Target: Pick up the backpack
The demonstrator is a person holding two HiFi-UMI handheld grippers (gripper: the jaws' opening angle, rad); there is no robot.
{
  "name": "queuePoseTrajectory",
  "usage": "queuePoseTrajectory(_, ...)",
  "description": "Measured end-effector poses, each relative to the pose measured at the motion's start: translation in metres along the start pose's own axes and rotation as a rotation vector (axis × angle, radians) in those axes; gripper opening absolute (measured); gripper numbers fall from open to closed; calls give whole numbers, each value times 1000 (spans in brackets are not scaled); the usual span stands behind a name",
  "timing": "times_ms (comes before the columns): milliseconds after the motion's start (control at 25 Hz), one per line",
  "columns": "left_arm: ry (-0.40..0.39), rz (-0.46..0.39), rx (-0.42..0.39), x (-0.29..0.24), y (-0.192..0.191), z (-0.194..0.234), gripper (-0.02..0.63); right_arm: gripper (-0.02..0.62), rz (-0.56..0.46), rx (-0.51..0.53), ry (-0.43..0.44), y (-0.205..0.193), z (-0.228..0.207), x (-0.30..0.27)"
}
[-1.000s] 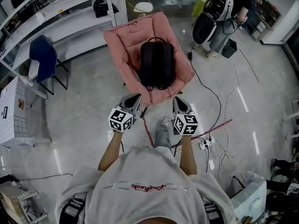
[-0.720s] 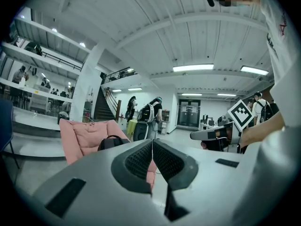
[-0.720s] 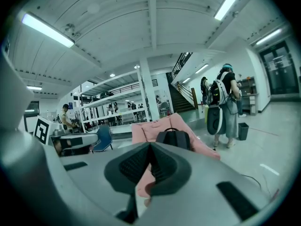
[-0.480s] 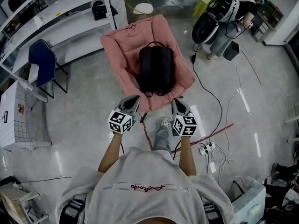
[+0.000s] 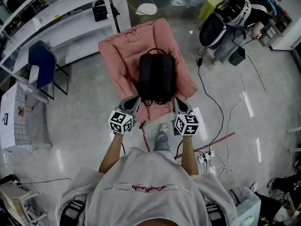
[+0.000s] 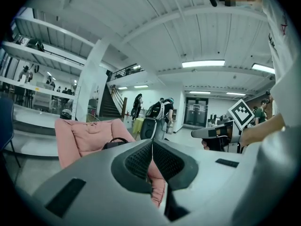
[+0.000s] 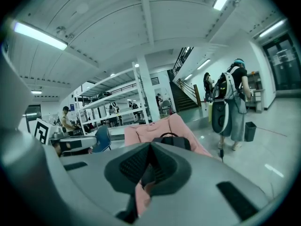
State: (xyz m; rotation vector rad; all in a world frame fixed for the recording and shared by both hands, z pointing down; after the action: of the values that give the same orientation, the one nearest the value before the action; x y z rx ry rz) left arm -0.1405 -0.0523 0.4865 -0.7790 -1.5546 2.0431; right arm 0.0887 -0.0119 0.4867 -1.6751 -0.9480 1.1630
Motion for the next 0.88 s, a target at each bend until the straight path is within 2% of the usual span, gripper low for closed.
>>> queuePoseTrajectory(400, 50, -1, 13, -92, 33, 30, 14, 18, 18, 13, 50, 49, -67, -76)
queuePoseTrajectory(880, 98, -4, 21, -192, 56, 59, 14, 18, 29, 25, 90, 87, -140, -150)
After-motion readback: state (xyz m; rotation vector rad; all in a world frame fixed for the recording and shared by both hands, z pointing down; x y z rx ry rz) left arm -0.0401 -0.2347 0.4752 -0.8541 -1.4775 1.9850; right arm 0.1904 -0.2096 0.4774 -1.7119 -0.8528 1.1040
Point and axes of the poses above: the fingertips, and each gripper's own axes: x backward along the fingers, z to its left, y out of its top, the point moved 5 cm from there along x, backward along the fingers, and after that the axes turned 2 degrees about x, right-handed, at the moved point
